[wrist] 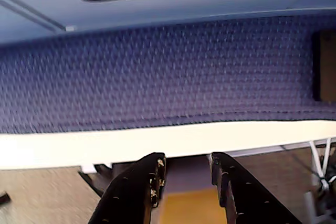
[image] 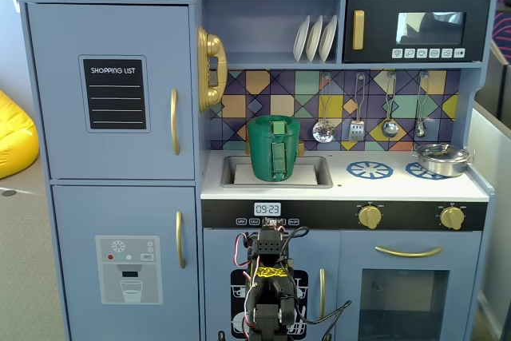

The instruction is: Close the left cabinet door

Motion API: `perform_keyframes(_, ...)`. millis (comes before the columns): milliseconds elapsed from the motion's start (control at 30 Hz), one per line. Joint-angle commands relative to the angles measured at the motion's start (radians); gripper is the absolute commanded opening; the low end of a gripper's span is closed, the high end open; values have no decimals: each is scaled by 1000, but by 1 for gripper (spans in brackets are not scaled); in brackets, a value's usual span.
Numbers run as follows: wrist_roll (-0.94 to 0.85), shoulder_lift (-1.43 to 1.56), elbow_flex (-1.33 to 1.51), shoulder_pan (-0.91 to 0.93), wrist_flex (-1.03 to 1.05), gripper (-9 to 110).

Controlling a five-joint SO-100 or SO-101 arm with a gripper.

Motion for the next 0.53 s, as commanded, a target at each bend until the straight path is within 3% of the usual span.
perform_keyframes(0, 63, -5, 18, 8, 161, 1)
perform_keyframes(500, 66, -3, 18, 2, 161, 2)
